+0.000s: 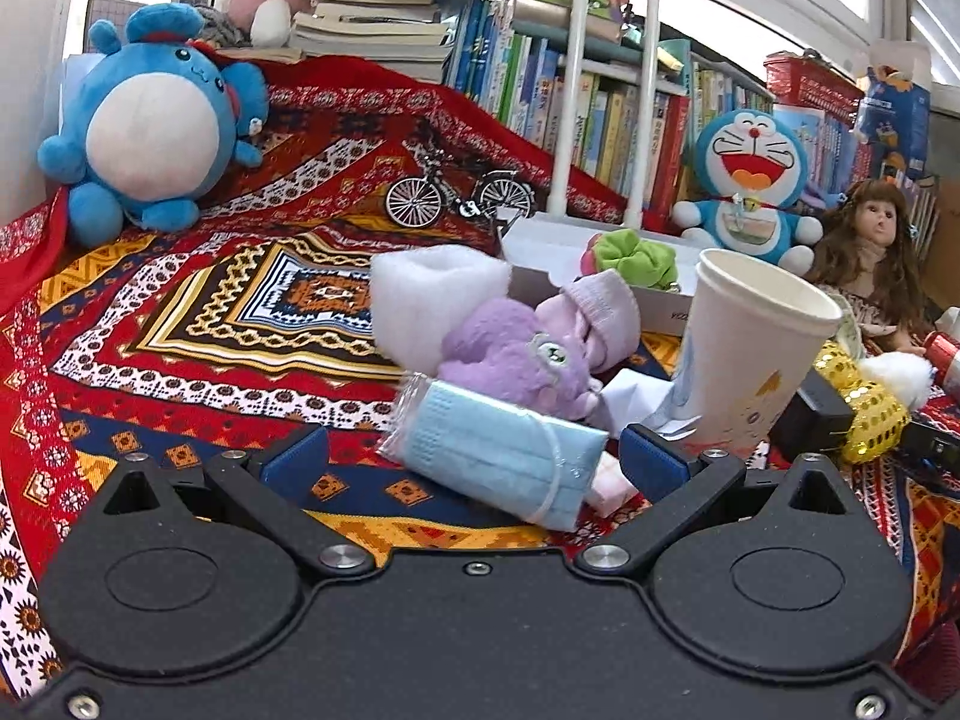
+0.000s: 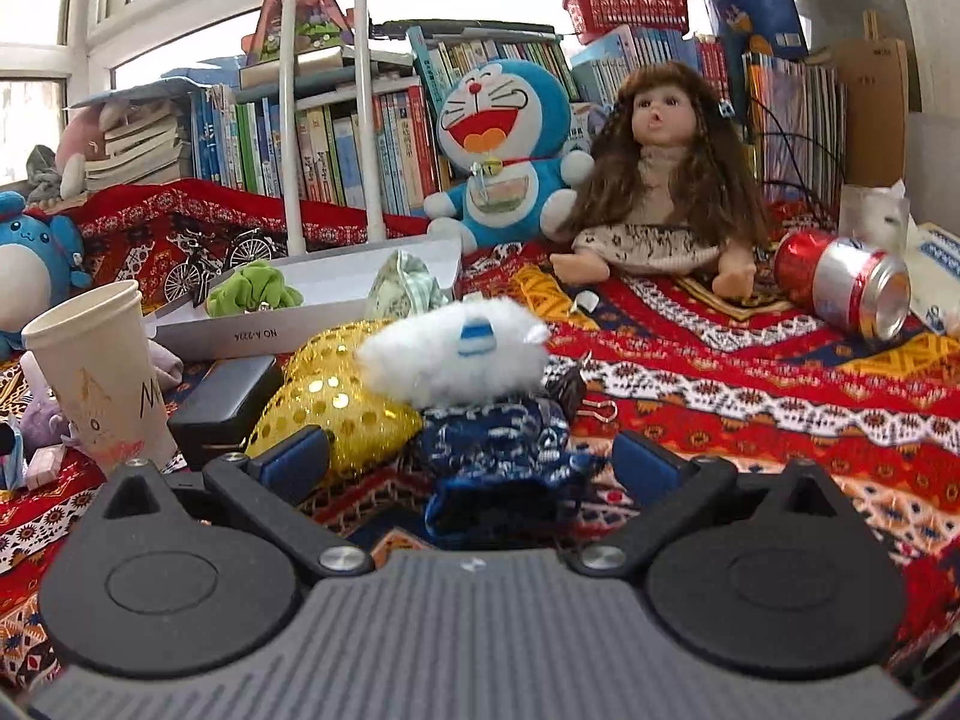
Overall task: Organize soft objects
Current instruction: 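Grasp the blue face mask with the left gripper while the right grasps the blue pouch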
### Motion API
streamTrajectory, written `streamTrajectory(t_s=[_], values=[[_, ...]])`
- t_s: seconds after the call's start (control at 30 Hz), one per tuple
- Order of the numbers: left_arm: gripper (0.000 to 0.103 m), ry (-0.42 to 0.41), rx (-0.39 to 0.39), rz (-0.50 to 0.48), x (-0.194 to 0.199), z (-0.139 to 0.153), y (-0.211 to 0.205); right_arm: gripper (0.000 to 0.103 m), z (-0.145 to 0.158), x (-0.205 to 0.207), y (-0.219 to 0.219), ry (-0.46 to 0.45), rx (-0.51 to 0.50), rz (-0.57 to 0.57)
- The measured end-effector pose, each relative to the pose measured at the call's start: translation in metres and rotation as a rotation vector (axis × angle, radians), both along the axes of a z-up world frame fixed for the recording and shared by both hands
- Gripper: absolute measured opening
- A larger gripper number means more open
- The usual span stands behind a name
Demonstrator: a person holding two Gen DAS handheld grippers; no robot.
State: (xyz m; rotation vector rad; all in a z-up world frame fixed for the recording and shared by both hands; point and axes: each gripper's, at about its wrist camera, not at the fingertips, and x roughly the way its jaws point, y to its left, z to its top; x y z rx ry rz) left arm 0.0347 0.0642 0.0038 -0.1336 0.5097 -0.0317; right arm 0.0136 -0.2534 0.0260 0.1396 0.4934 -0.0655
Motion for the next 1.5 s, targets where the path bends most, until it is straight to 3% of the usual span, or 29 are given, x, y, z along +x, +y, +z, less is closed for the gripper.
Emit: streamTrajectory(t_s=[0.33,0.57,0.97,1.2,1.5], values=[[0.103,0.033,0.061,-0.008,0.01,-0.01,-0.005,0.103,-0.009,0.003,0.002,0.048,0.014,0.007],[0.102,0.039,0.059,-0.014,0.015,-0.007,-0.002,0.103,-0.014,0.008,0.012,0.081,-0.083,0.018],[0.1,0.059,0.009,-0.02,0.023,-0.012,0.006,0.103,-0.015,0.014,0.014,0.105,-0.088,0.032],[0.087,0.04,0.023,-0.036,0.02,-0.013,0.002,0.103,-0.015,0.015,0.014,0.104,-0.089,0.035],[0.078,0.033,0.034,-0.041,0.013,-0.005,0.001,0.103,-0.014,0.014,0.013,0.104,-0.084,0.041]])
